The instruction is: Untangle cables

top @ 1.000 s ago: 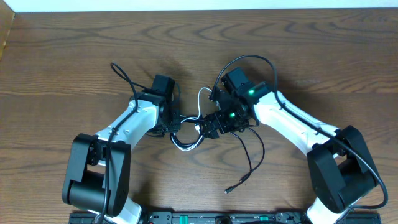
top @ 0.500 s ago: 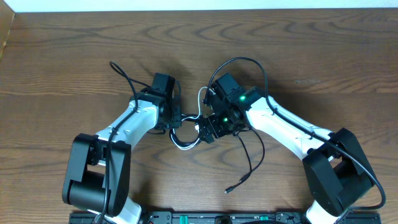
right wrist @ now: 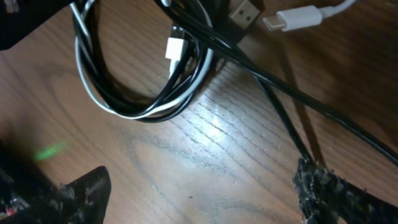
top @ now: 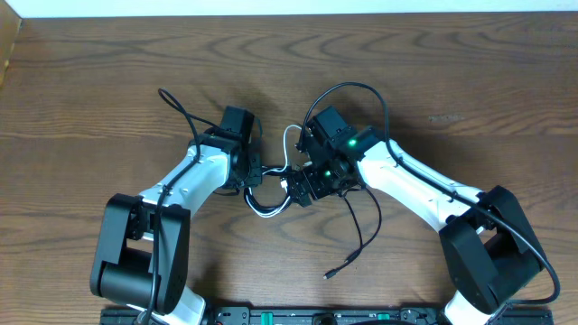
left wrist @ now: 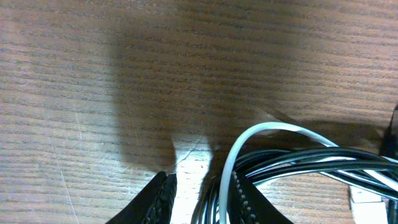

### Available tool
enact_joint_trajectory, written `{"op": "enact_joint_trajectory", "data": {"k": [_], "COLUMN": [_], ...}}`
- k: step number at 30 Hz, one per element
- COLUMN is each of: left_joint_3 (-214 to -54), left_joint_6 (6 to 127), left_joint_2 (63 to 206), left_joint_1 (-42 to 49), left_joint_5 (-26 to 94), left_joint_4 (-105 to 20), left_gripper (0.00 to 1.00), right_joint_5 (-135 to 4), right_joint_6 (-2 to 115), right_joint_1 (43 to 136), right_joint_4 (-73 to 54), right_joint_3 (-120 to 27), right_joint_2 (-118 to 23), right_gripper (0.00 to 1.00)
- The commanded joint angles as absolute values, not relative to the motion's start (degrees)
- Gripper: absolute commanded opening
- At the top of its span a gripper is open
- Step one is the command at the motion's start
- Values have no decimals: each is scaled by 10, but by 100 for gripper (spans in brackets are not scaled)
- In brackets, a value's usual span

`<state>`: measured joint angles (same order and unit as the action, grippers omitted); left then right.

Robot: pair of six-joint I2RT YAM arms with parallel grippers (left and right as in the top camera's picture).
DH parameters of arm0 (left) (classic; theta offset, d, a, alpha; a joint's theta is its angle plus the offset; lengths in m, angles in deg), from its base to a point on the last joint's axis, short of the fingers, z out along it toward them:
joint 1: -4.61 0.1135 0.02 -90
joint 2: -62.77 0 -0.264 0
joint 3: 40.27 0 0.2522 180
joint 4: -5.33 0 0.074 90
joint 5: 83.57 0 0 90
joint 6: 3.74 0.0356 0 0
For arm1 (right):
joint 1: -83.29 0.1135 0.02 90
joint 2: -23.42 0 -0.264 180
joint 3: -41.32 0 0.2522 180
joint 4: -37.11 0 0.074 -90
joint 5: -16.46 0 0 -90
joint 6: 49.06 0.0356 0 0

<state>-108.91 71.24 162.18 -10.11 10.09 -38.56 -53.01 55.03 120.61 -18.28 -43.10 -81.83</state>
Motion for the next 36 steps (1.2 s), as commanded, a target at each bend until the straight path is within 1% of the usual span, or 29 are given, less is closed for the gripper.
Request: {"op": "enact_joint_trajectory", "data": {"k": [1,6,11,13,19,24,28,32,36], "left_joint_3": [-1069,-1056,-1046,-1037,-1035,-1032,-1030,-1030,-1030], "left_joint_6": [705,684,651,649,650,650,648,623,623], "left_joint_2": [1617,1617,1617,1617,1617,1617,1617,1617,1617], "left_joint_1": [-98,-98,-98,-98,-99,-100,-99,-99,-96], "left_joint_5": [83,83,83,85,136,130,62,-16,-23], "left_joint_4": [-389,-396,-431,-426,-408,-409,-422,-433,-433], "left_gripper": [31,31,31,31,31,31,31,31,31], "right_joint_5": [-550,-568,-641,-685,-725,-818,-882,-891,-891], "right_joint_6": [557,579,622,657,699,703,703,703,703], "right_joint_1": [1212,1225,1253,1271,1309,1332,1328,1305,1276], "right_joint_4": [-177,-132,-56,-5,107,109,71,48,28], "right_joint_3": [-419,-390,-339,-308,-260,-259,-259,-259,-259], "right_joint_2": [-818,-819,-819,-819,-828,-864,-895,-906,-906], "right_gripper": [91,90,88,88,87,86,85,83,82]}}
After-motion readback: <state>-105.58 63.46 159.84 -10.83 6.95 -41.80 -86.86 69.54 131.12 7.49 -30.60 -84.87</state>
